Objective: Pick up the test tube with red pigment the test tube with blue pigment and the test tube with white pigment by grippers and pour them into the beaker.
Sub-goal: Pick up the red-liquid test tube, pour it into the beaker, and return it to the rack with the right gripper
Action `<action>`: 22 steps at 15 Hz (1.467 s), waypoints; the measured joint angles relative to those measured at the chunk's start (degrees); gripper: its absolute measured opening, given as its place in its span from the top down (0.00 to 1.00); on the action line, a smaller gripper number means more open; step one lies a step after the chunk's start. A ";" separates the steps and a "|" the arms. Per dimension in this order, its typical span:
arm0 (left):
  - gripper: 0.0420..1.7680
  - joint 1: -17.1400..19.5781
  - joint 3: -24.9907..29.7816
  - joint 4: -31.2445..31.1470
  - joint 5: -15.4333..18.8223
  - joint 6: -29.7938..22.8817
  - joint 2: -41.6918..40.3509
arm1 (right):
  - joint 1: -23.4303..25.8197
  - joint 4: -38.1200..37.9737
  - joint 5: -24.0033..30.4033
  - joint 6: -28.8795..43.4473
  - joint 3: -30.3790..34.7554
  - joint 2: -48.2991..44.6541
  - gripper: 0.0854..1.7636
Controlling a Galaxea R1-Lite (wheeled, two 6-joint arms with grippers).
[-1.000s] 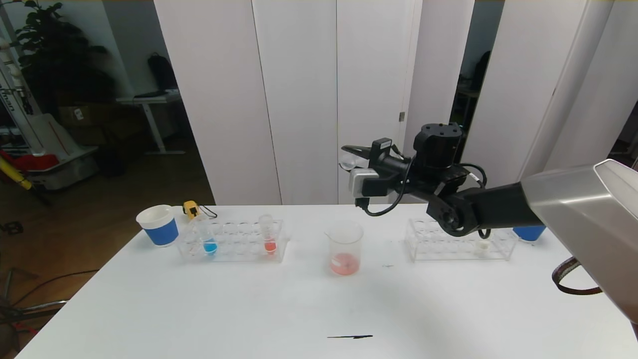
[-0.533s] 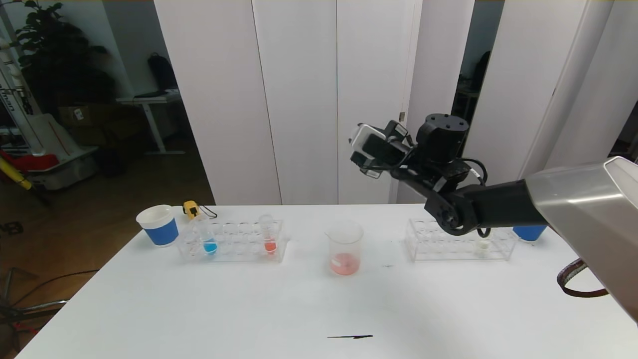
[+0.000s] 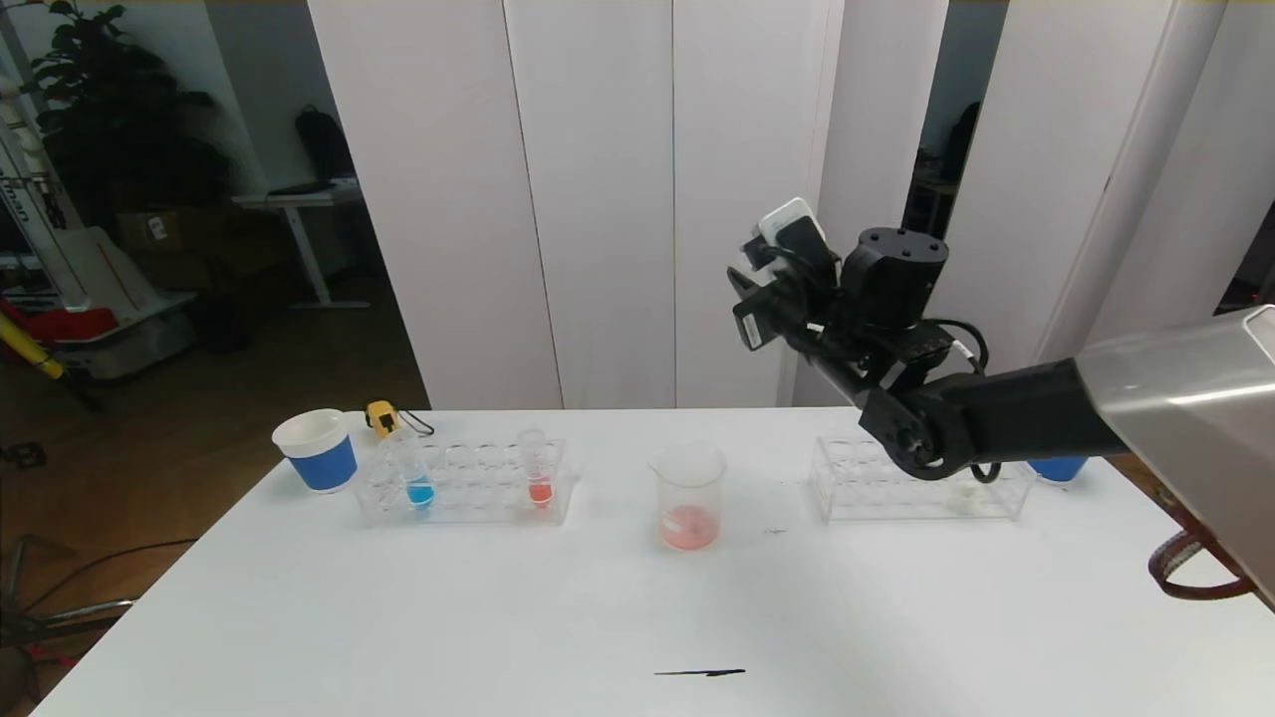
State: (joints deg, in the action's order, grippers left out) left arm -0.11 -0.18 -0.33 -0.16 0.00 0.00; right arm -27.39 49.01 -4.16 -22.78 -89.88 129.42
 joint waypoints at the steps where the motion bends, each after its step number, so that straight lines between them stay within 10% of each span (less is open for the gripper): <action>1: 0.01 -0.05 0.00 0.00 0.00 0.00 0.00 | 0.13 -0.02 -0.38 3.94 1.95 -0.65 0.70; 11: 0.01 -0.02 0.00 -0.02 0.00 0.00 0.00 | 2.29 1.34 -7.39 18.19 16.29 -9.29 0.70; 22: 0.01 -0.02 0.00 0.00 0.00 0.00 0.00 | 22.36 6.94 -7.36 16.55 21.81 -17.73 0.70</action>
State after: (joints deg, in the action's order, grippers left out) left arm -0.13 -0.18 -0.33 -0.16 0.00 0.00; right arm -5.03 55.94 -11.52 -6.23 -68.07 111.69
